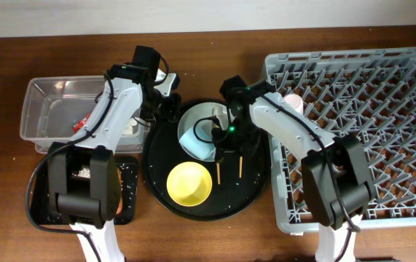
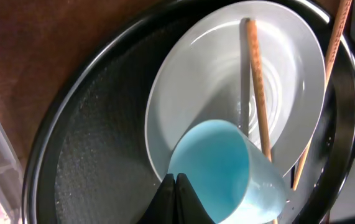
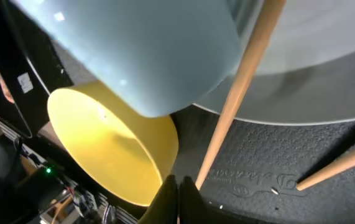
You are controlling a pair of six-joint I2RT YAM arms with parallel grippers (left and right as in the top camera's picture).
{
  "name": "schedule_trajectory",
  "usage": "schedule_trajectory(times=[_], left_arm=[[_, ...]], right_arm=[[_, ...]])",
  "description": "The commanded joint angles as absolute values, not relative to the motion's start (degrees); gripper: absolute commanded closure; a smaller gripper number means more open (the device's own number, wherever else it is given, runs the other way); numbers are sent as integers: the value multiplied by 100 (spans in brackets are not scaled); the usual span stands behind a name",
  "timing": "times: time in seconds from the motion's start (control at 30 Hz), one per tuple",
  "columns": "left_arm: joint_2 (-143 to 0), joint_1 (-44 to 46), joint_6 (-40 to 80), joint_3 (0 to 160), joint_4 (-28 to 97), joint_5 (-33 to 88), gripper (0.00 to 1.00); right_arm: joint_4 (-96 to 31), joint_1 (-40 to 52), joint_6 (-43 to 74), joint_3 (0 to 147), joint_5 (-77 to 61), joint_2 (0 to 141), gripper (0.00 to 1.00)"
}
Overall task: Sort waste into correct bins and load items into the dishwasher rack
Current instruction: 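Lift the blue cup with the left gripper toward the right gripper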
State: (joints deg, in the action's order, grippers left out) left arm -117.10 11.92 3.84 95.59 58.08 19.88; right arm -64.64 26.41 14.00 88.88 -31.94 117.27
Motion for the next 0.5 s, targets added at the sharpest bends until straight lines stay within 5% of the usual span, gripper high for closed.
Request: schedule_trajectory(times=[0.0,0.07,0.13,0.2,0.23,0.47], left_arm=[[-11548,1166,75,9647,6020,1970,98],[-11550,1166,-34,9647,6128,1970,98],[-11550,1155,-217,9647,6191,1973,75],[-11550,1063,-443,9647,6307,1979,64],[-11550,930,-762,9647,6420,2276,43],[-11550,611,-2635,9647,7168,3540,33]], right_arm=[[-6353,2735,1935,8796,-2749,11664,96],[-6191,2858,2047,8796,-2628,11664,96],[-6119,2961,2134,8794,-2615,11664,96],[-6130,2995,2202,8794,-2606,11664,95],[-6128,2995,2268,8794,-2606,11664,95],[-6128,2993,2305,8794,-2265,11664,95]])
